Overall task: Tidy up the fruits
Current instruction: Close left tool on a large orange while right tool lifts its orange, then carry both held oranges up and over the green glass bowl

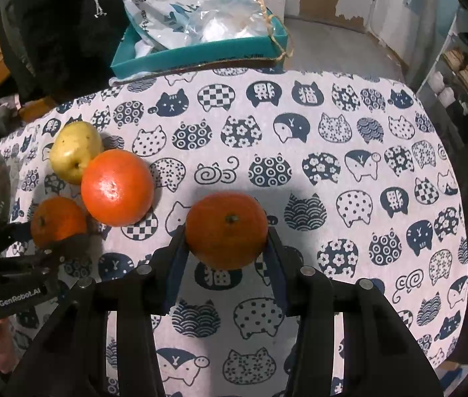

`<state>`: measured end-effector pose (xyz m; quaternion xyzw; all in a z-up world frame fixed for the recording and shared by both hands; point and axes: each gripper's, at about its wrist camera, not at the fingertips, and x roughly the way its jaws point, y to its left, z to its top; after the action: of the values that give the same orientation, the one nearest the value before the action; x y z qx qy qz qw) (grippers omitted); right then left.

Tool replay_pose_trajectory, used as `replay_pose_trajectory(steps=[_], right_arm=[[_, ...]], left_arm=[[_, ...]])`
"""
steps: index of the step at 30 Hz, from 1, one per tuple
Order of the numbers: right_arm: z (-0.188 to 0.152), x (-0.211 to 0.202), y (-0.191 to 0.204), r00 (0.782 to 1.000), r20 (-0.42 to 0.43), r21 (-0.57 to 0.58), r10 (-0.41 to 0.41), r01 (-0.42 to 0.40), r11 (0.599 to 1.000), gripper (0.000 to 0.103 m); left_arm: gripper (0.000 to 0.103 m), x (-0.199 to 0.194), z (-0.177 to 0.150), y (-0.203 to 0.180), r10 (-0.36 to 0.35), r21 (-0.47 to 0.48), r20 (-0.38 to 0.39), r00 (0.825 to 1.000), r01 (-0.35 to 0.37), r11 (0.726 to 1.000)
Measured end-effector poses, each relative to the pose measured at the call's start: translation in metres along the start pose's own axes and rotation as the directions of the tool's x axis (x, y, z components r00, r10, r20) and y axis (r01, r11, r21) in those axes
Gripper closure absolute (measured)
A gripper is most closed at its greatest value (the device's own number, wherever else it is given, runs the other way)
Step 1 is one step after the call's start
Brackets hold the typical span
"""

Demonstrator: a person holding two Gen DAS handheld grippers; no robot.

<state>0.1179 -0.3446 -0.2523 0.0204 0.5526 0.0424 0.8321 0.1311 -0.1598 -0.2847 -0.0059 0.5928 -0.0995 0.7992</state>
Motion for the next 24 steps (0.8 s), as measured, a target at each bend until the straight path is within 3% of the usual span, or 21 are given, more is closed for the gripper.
replay_pose_trajectory(steps=[13, 24], right_arm=[[0.012, -0.037, 0.015, 0.996, 0.086, -0.049, -0.006, 0.01, 0.999, 0.059], [0.019, -0.08, 0.031, 0.985, 0.172, -0.084, 0.016, -0.001, 0.996, 0.059]], left_arm=[[0.039, -0.063, 0.003, 0.006, -0.023, -0.002, 0.125, 0.992, 0.024, 1.0], [0.04, -0.112, -0.002, 0.013, -0.015, 0.012, 0.221, 0.975, 0.012, 1.0]])
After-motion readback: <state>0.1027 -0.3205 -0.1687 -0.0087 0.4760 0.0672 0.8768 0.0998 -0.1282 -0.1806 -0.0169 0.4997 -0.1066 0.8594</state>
